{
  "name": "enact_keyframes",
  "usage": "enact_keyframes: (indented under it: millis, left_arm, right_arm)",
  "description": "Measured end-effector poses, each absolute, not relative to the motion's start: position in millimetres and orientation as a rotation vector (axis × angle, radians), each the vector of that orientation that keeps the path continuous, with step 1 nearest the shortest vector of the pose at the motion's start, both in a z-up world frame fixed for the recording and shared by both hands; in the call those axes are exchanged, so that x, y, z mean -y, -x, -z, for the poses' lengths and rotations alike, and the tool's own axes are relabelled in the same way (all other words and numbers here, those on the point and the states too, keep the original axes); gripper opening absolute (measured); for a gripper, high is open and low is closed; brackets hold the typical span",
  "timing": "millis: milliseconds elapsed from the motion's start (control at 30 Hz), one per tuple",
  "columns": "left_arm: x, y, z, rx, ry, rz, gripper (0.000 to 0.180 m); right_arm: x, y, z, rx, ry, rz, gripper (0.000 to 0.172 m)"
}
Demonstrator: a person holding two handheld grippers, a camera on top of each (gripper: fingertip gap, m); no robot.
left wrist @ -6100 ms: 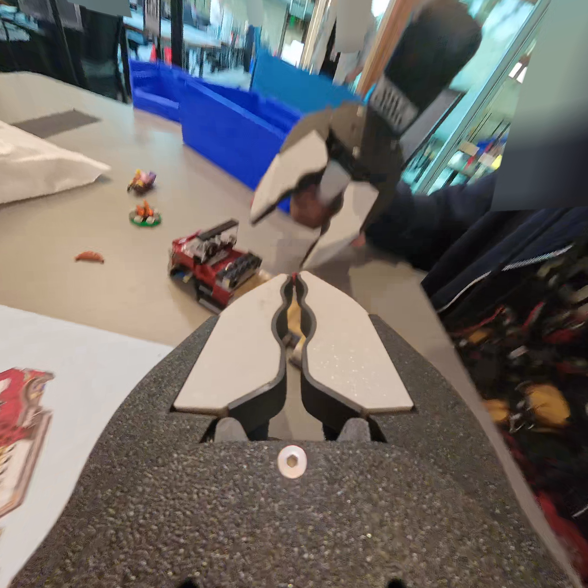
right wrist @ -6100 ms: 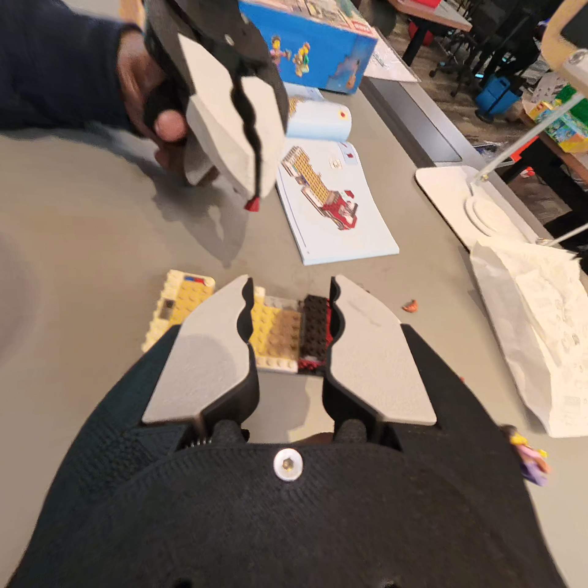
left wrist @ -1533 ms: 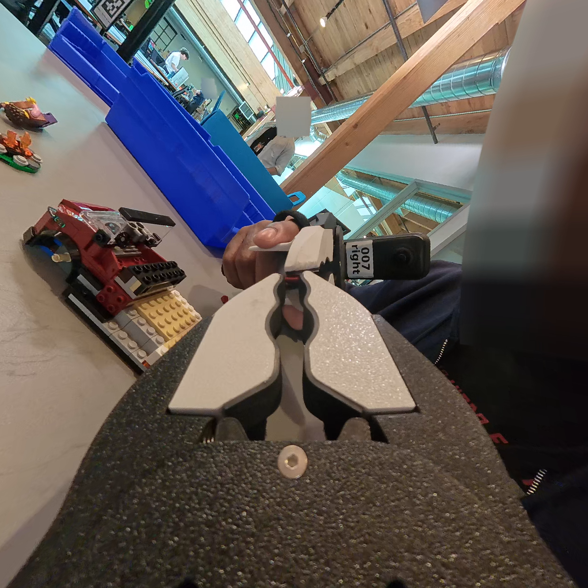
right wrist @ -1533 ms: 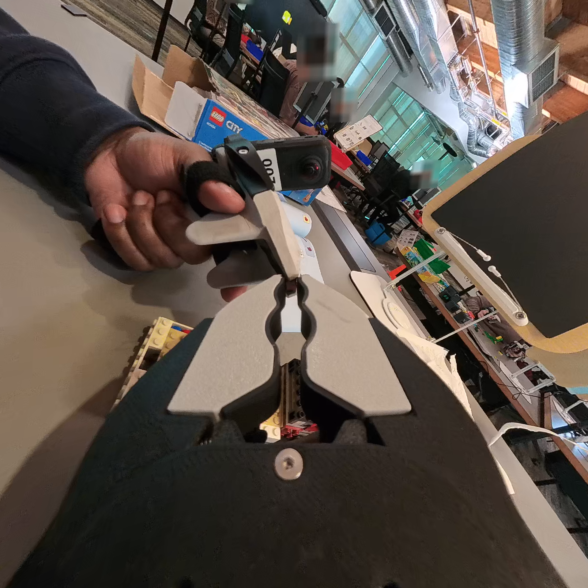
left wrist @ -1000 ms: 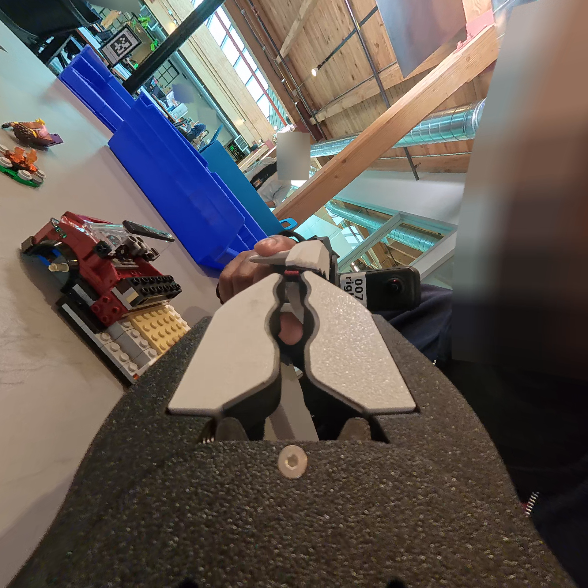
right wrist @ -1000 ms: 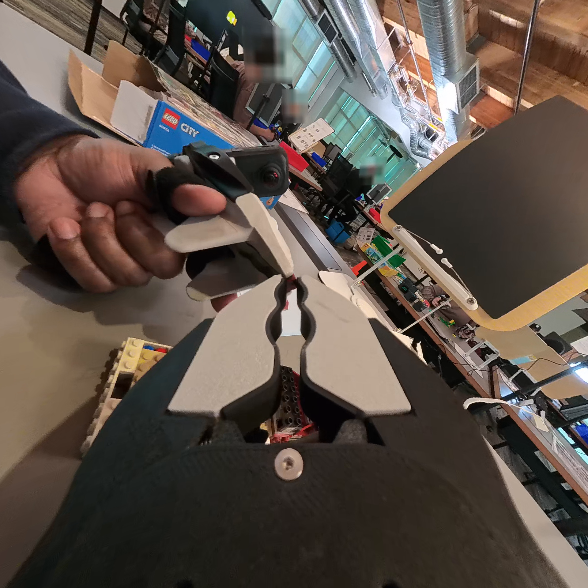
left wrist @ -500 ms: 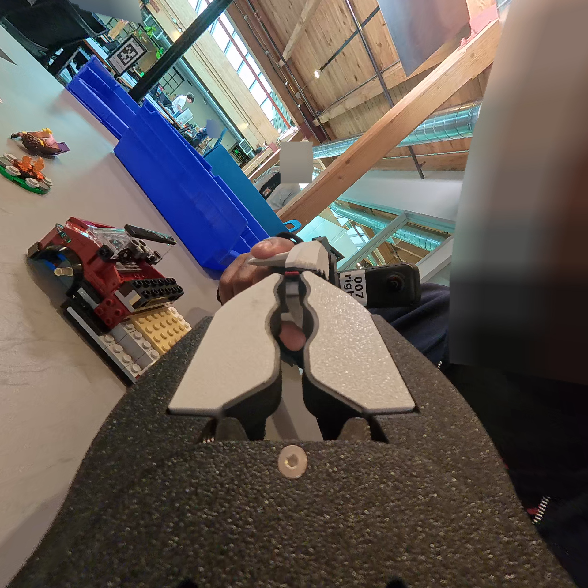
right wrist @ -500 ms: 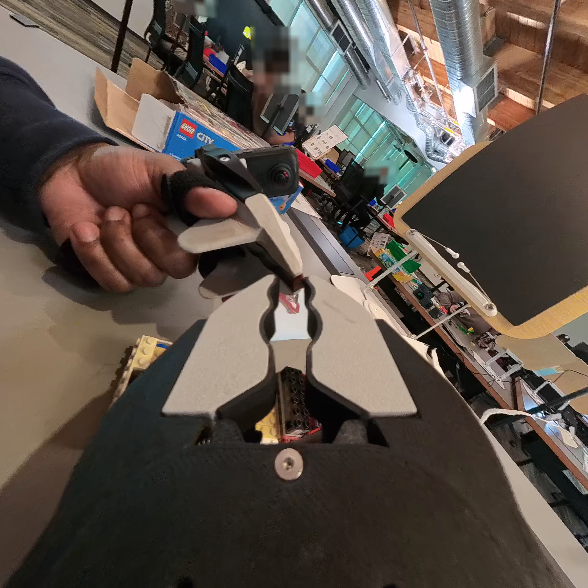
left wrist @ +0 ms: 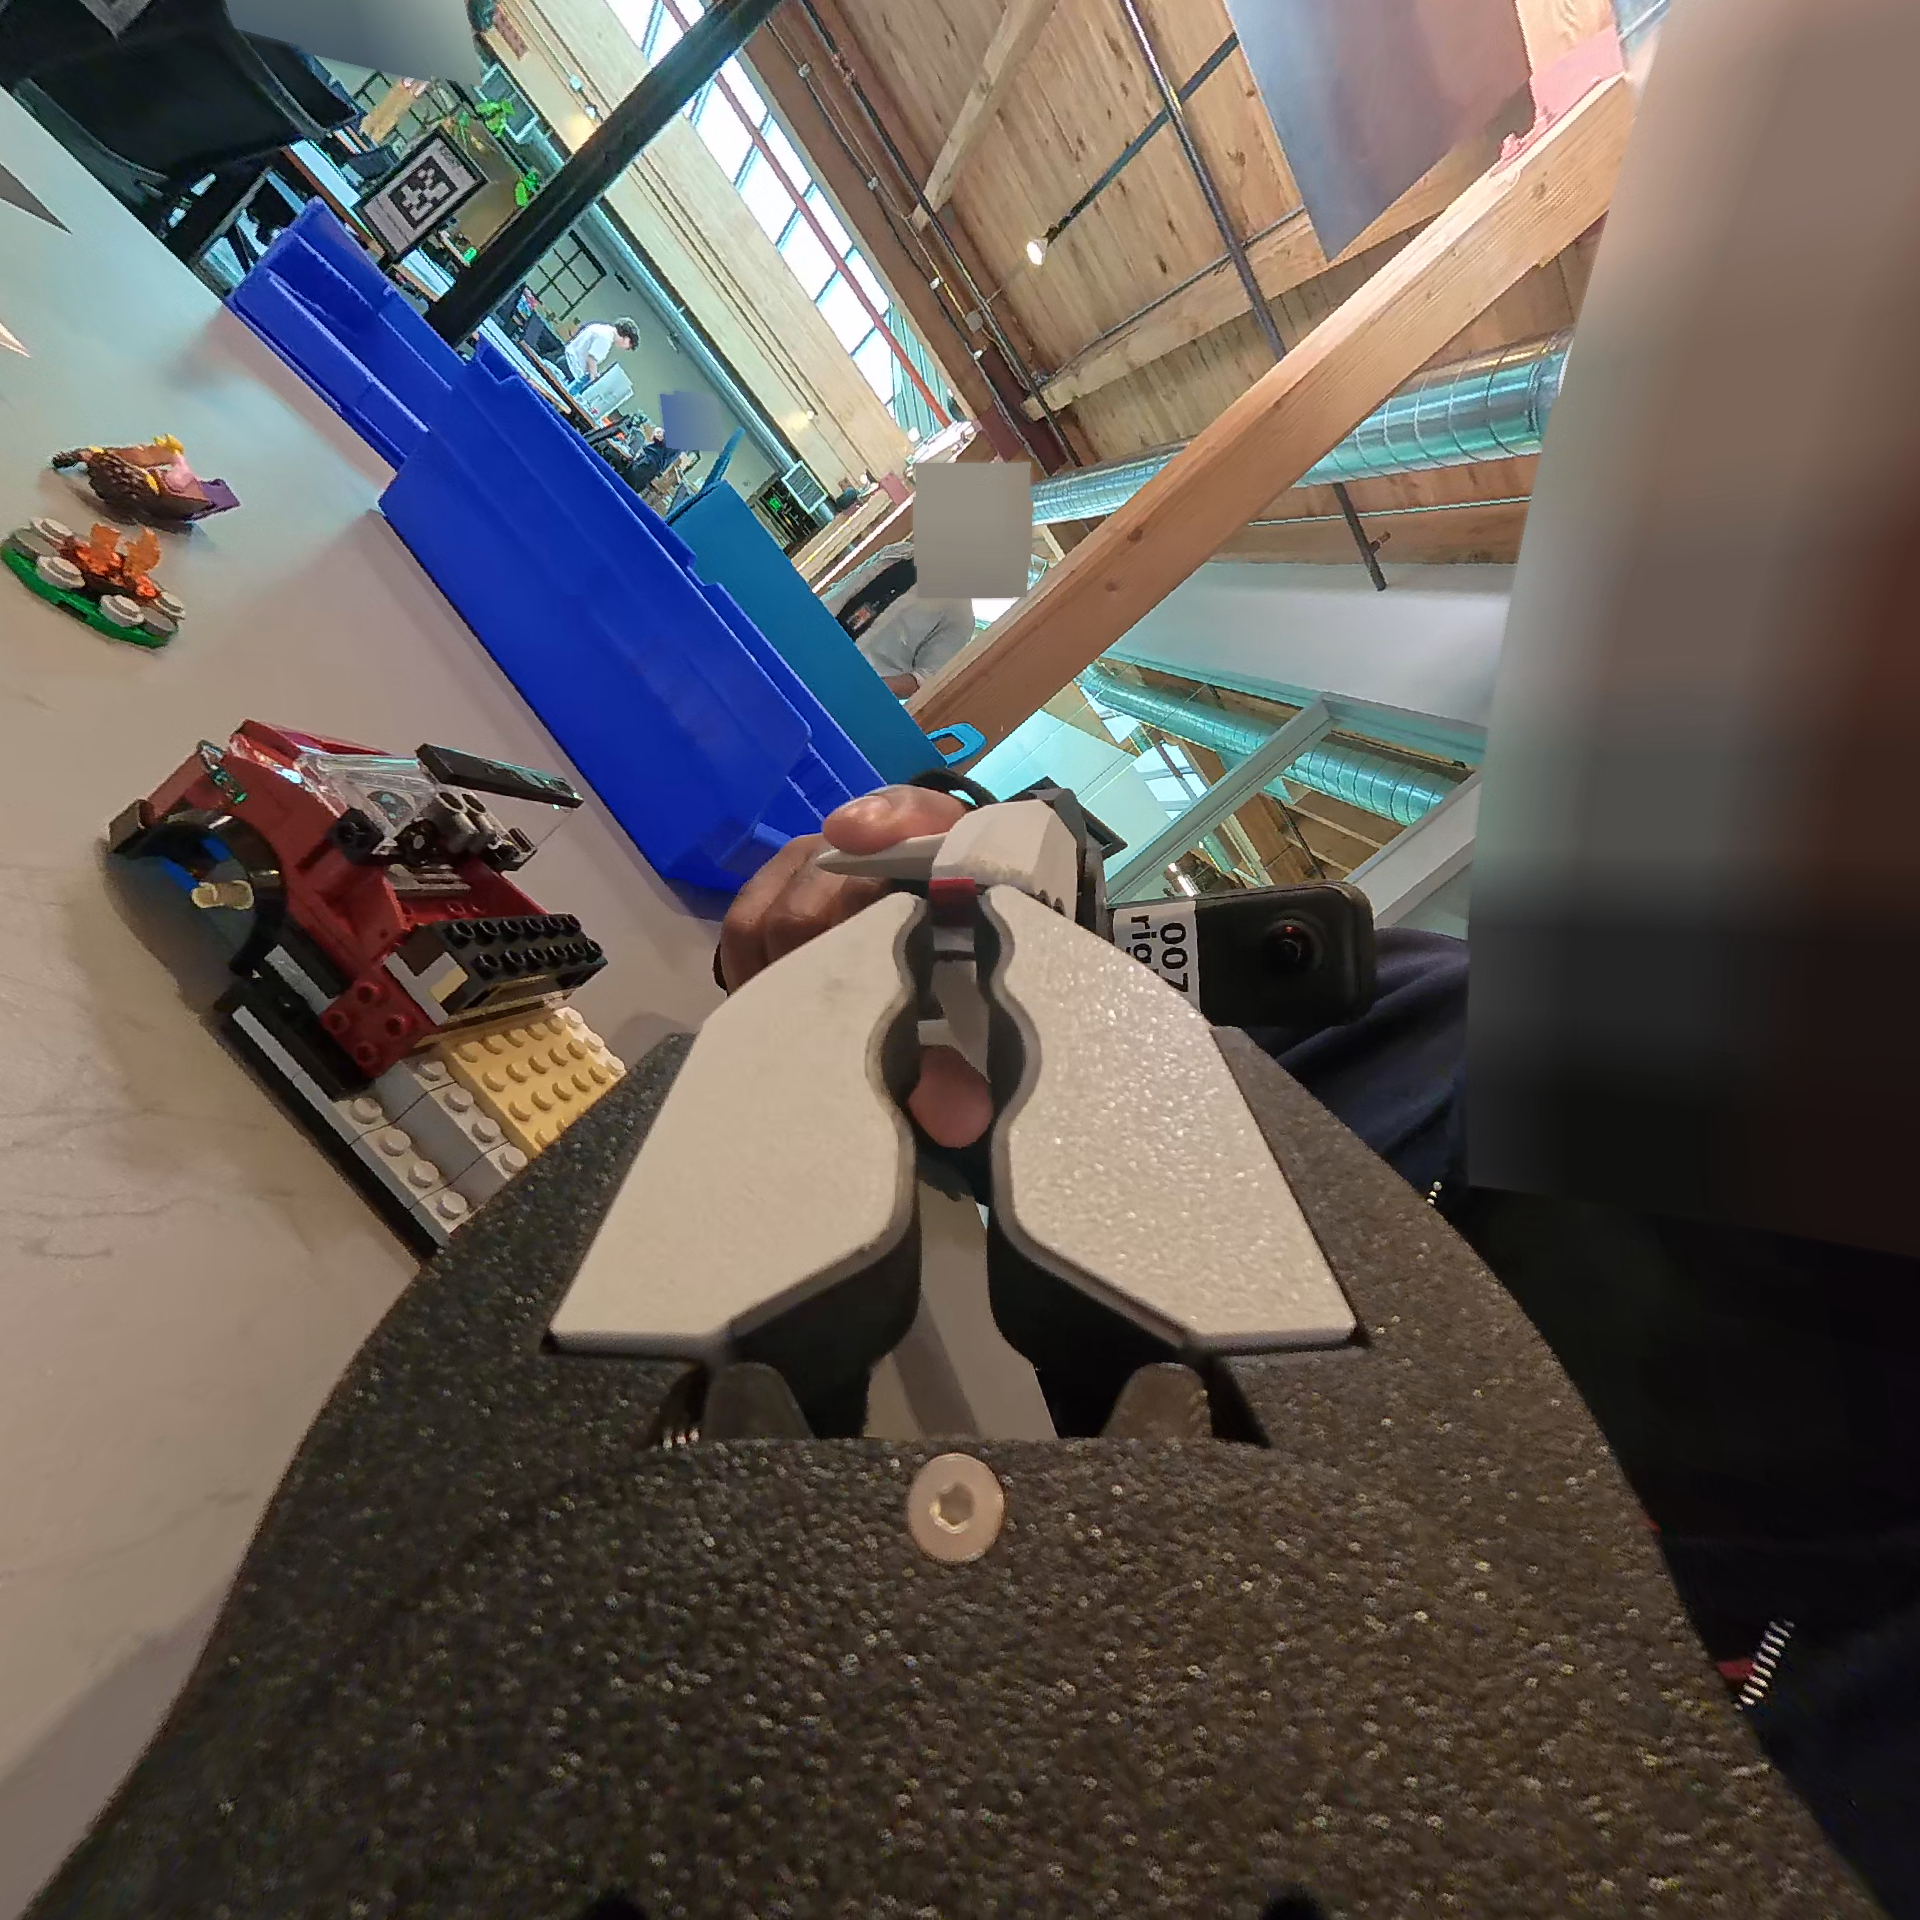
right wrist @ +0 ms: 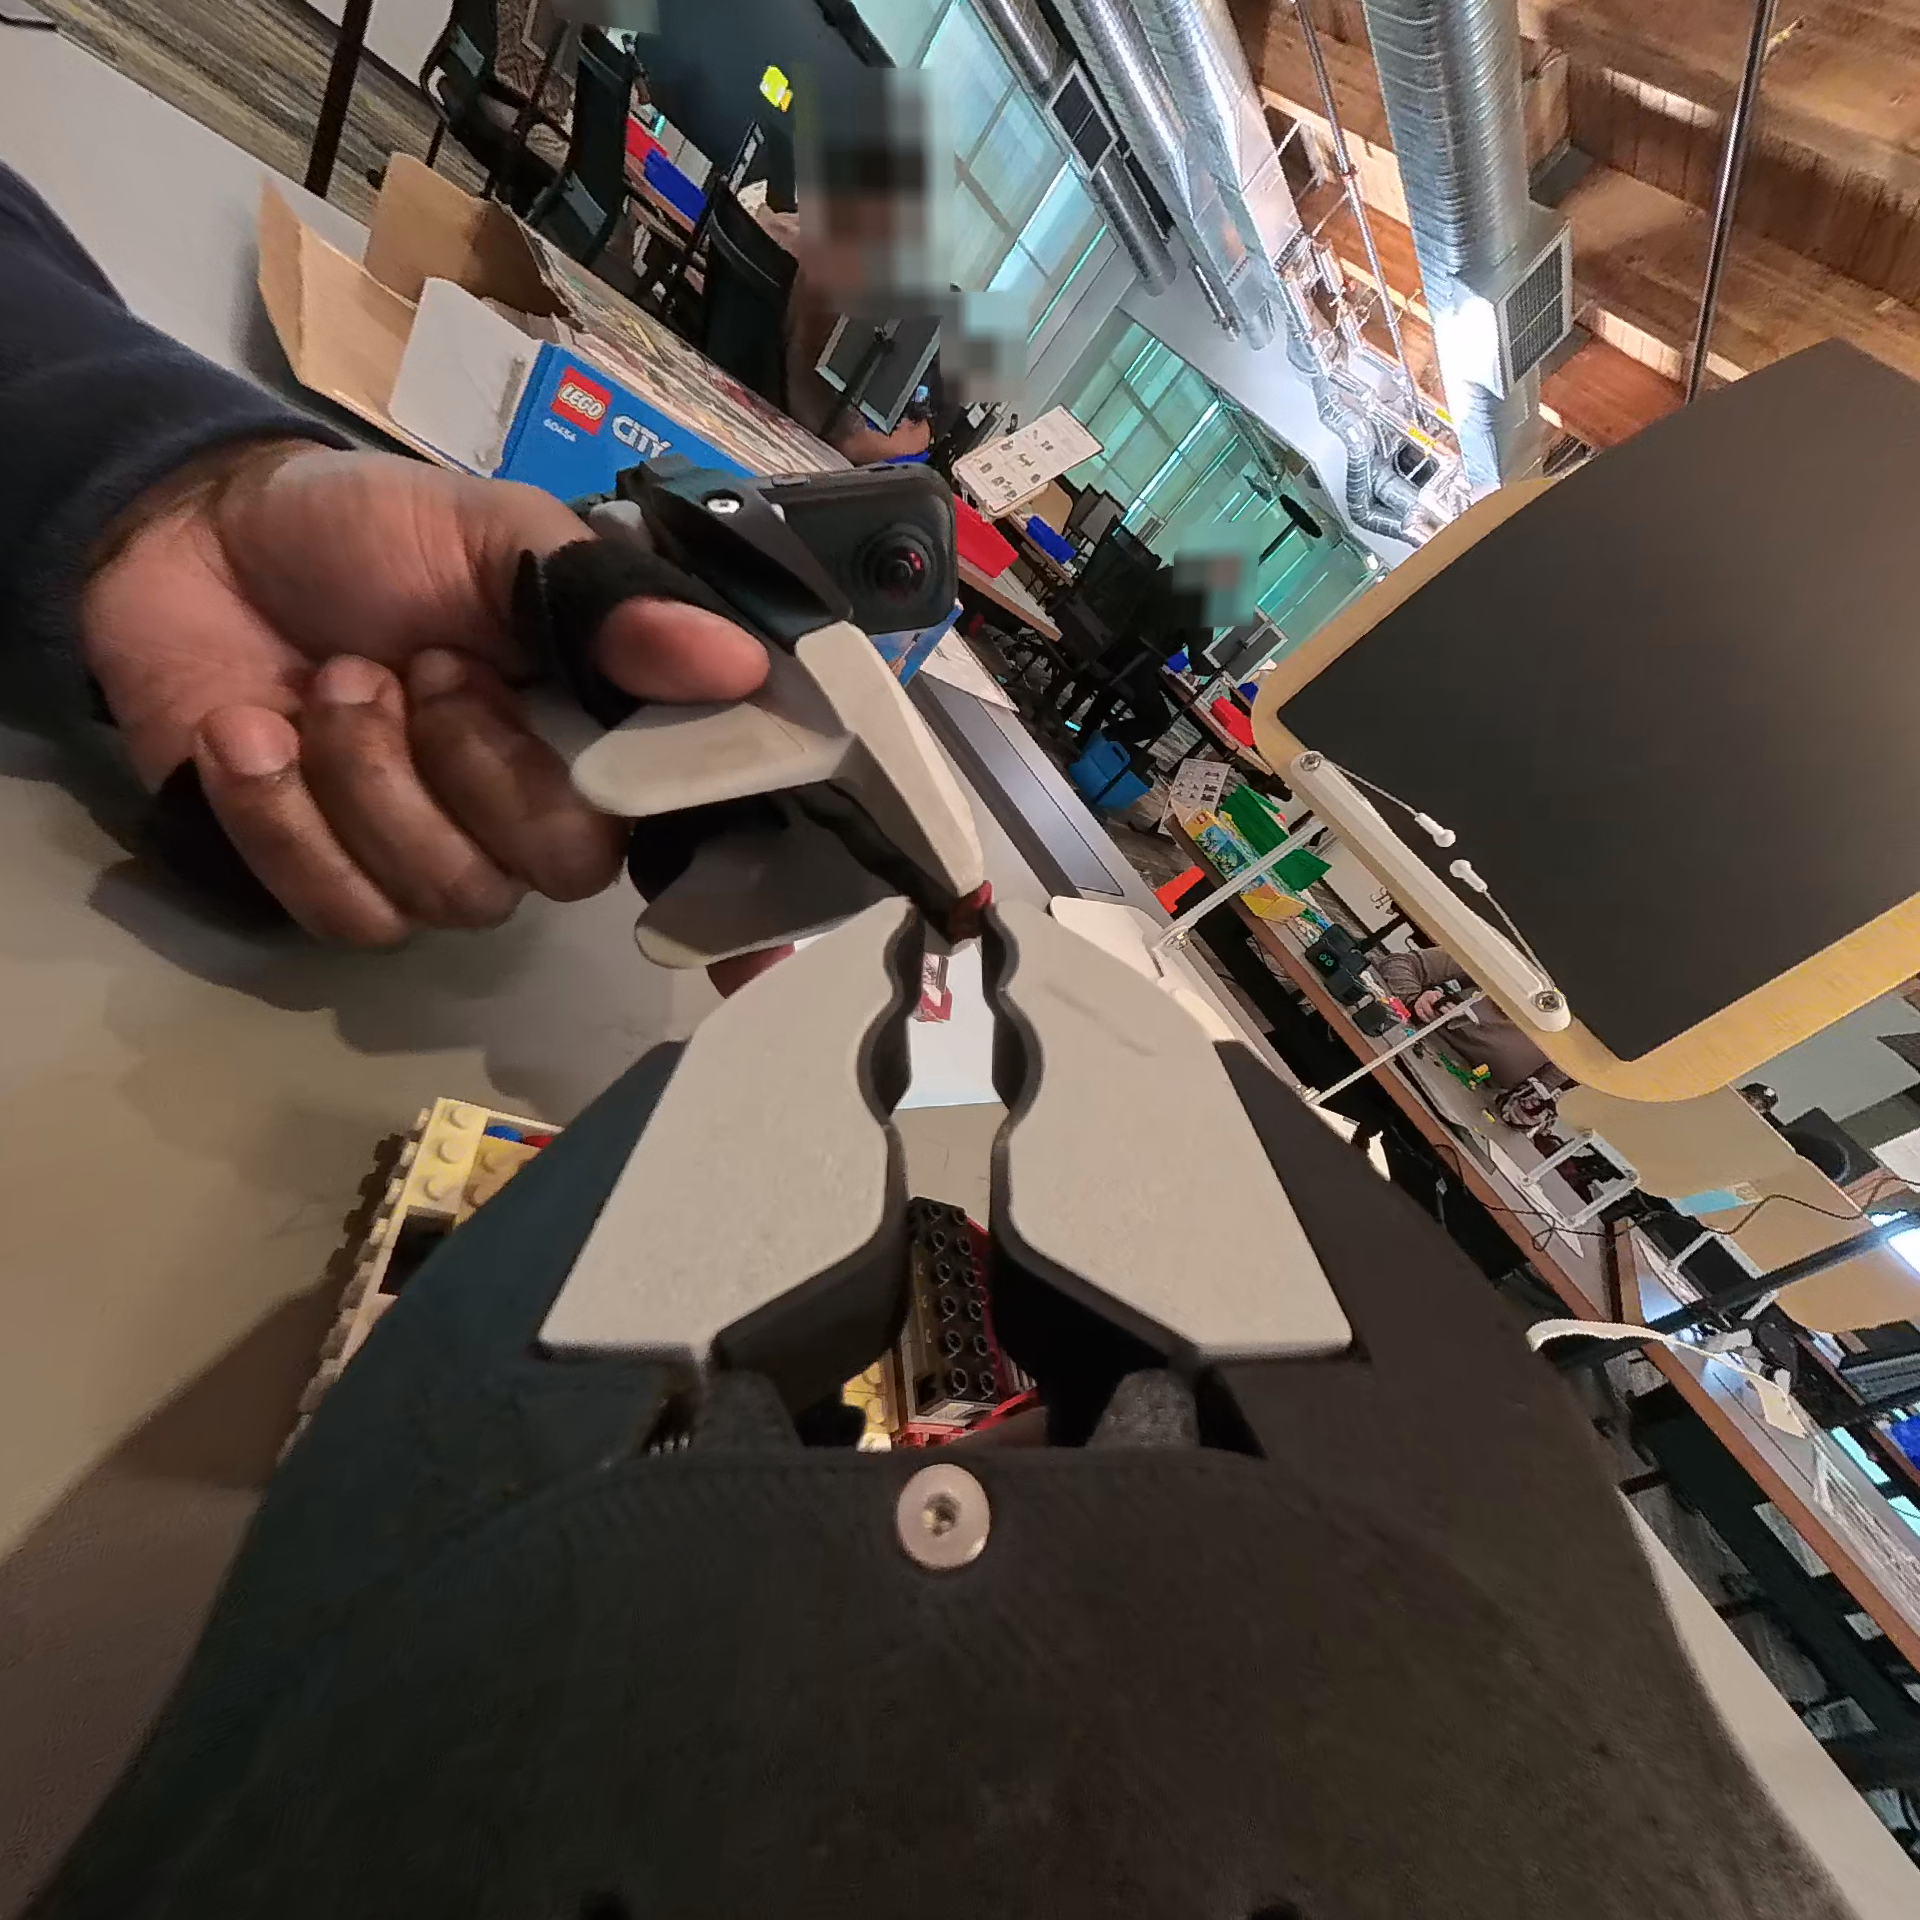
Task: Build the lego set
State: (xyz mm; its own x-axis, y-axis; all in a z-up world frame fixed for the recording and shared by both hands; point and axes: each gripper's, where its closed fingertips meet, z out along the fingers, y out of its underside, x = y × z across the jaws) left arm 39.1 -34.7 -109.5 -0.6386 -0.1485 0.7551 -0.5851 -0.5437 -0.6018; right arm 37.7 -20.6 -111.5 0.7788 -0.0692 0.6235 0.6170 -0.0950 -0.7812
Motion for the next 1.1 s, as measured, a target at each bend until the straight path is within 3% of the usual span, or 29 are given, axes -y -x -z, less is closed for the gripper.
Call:
enact_keyframes:
  millis: [433, 800, 1100]
  left_arm:
    - [34, -38, 108, 1.317, -1.152, -2.259, 0.007]
    - [38, -32, 114, 1.414, -1.137, -2.169, 0.007]
    - [43, -27, 118, 1.468, -1.132, -2.105, 0.007]
  right_arm:
    - [22, -38, 109, 0.454, 1.558, 0.623, 0.003]
    - [26, -33, 111, 0.526, 1.559, 0.501, 0.022]
    - [26, -27, 115, 0.566, 1.564, 0.481, 0.011]
